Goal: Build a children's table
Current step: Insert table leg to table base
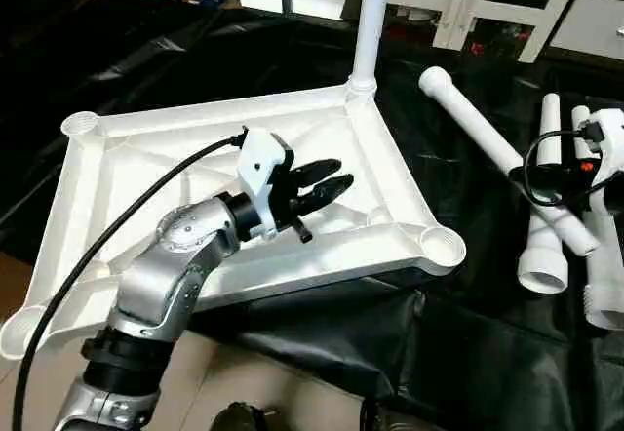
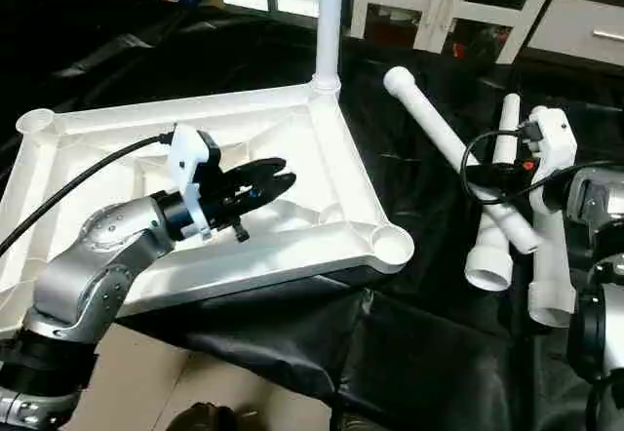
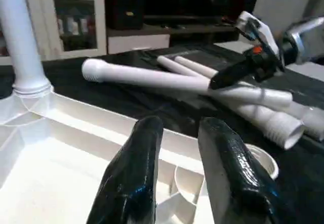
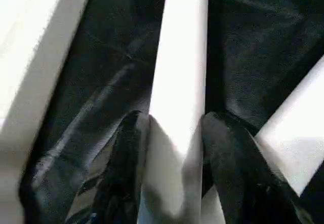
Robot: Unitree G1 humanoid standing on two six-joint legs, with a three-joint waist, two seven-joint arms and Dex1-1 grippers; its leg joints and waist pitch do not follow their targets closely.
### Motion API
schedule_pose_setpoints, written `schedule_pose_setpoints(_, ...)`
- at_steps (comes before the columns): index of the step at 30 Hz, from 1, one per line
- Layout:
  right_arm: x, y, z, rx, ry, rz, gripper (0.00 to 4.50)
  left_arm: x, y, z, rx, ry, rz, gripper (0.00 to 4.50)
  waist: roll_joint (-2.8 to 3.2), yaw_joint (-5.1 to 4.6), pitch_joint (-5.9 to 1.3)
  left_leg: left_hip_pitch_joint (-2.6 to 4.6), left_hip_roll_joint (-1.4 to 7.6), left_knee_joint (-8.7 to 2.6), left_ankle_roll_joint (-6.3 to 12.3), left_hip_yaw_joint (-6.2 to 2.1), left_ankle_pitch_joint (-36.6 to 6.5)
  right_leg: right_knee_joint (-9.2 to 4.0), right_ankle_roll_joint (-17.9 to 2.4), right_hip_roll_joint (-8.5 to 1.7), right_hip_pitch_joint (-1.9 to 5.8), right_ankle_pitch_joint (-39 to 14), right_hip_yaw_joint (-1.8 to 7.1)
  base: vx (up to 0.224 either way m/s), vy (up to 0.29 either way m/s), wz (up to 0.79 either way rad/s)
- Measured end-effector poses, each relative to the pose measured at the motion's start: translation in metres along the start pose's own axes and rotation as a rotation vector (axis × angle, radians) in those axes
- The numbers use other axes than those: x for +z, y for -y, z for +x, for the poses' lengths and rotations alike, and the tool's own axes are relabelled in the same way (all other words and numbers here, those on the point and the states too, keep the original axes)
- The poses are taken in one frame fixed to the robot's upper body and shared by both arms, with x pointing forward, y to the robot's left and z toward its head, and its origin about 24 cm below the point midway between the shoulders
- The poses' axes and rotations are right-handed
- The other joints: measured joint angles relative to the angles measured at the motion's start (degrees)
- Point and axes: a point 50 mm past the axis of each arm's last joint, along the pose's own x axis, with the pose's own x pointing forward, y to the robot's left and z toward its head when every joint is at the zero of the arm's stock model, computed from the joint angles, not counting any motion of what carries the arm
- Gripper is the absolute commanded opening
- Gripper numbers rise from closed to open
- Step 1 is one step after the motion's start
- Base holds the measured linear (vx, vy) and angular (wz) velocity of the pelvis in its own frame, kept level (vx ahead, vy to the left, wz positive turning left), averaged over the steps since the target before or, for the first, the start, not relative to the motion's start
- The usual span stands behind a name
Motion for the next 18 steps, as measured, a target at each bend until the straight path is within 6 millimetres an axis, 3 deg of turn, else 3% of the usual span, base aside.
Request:
schedule_pose_setpoints(11, 0.012, -0.025, -0.008, 0.194, 0.222, 0.156, 0.67, -0.001, 0.009, 0.015, 0.048, 0.048, -0.106, 1.44, 0.18, 0.36, -0.01, 0.04, -0.02, 0.2, 0.14, 0.01, 0.2, 0.01, -0.5, -0.03, 0.1, 0.3, 0.05, 0.0, 0.0, 0.0)
schedule_pose_setpoints(12, 0.016, -0.029, -0.009, 0.203, 0.234, 0.155, 0.43, -0.002, 0.011, 0.018, 0.051, 0.053, -0.132, 1.44, 0.2, 0.43, -0.01, 0.03, -0.03, 0.2, 0.13, 0.01, 0.2, -0.01, -0.5, -0.04, 0.1, 0.3, 0.06, 0.0, 0.0, 0.0)
schedule_pose_setpoints(14, 0.019, -0.032, -0.011, 0.183, 0.239, 0.104, 0.34, -0.001, 0.014, 0.022, 0.045, 0.055, -0.142, 1.44, 0.2, 0.5, -0.01, 0.03, -0.02, 0.18, 0.13, 0.01, 0.2, -0.04, -0.5, -0.03, 0.11, 0.3, 0.03, 0.0, 0.0, 0.0)
schedule_pose_setpoints(18, 0.006, -0.031, -0.003, 0.072, 0.151, -0.069, 0.34, -0.003, 0.014, 0.022, 0.048, 0.034, -0.123, 1.44, 0.22, 0.35, 0.0, 0.0, -0.03, 0.08, 0.13, 0.0, 0.2, -0.19, -0.4, -0.02, 0.11, 0.3, 0.02, 0.0, 0.0, 0.0)
